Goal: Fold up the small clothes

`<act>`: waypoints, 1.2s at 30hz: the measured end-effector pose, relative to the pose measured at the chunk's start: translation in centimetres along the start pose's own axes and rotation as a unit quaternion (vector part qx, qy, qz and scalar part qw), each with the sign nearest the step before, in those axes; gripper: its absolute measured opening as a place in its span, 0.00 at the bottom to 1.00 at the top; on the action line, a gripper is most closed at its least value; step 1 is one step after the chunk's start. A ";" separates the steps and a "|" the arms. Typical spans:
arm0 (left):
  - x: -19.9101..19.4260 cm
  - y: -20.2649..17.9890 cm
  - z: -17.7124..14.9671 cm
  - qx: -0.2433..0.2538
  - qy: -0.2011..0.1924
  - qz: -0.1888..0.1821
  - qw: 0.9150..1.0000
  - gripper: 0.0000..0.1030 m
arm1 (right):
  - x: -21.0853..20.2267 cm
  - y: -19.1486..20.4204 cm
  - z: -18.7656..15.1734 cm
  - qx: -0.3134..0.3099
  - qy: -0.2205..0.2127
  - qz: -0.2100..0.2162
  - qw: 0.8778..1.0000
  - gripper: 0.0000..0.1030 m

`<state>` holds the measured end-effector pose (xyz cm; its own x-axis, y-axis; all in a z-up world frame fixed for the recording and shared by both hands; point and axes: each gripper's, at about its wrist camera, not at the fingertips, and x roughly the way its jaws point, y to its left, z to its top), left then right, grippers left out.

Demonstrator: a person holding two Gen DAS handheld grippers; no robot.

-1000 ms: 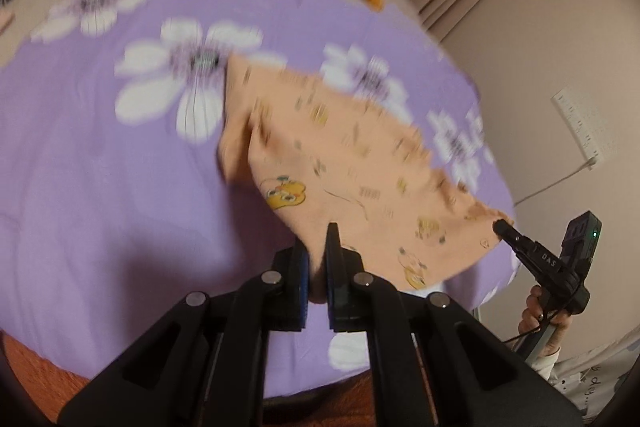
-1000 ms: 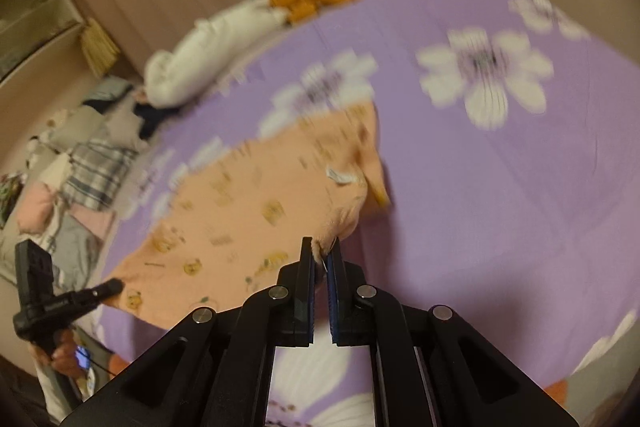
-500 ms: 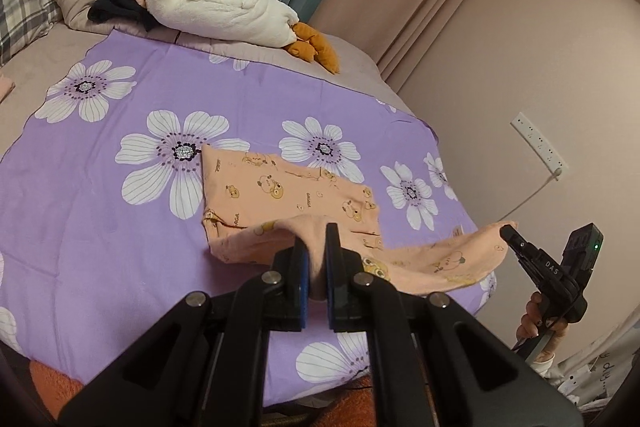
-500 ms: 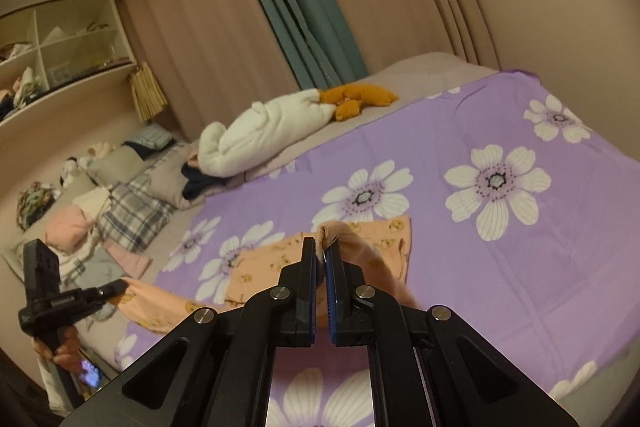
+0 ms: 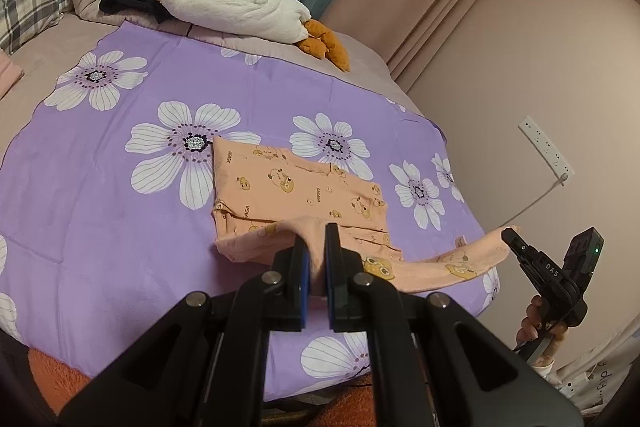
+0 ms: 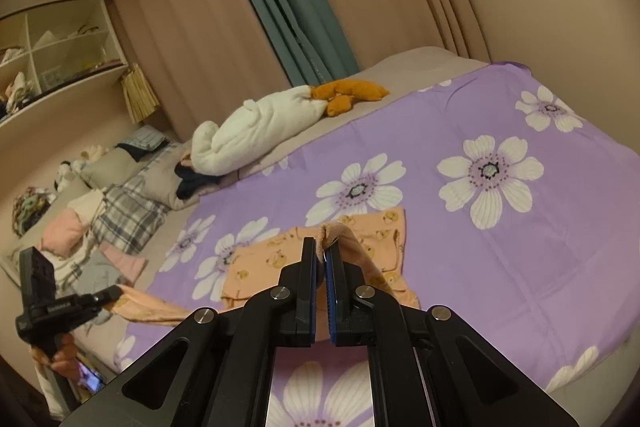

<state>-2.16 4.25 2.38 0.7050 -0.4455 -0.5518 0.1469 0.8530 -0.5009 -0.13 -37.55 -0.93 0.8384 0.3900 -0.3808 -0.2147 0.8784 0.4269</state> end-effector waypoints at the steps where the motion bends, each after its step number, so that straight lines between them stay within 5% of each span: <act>1: 0.2 0.1 0.1 -0.001 0.000 0.001 1.000 0.06 | 0.1 0.0 0.0 0.000 0.000 -0.001 1.000 0.05; 28: 3.3 1.4 3.3 -0.039 -0.021 0.029 0.999 0.06 | 5.8 -0.2 3.7 0.007 0.009 0.009 1.000 0.05; 36: 6.9 3.0 4.9 -0.047 -0.003 0.042 0.998 0.06 | 9.5 -1.1 4.3 0.026 0.021 -0.003 0.999 0.05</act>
<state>6.52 5.05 0.38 0.7164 -0.3716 -0.5905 0.0213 0.8576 -0.5138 10.21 -36.03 -1.52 0.8179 0.3963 -0.4170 -0.1816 0.8656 0.4666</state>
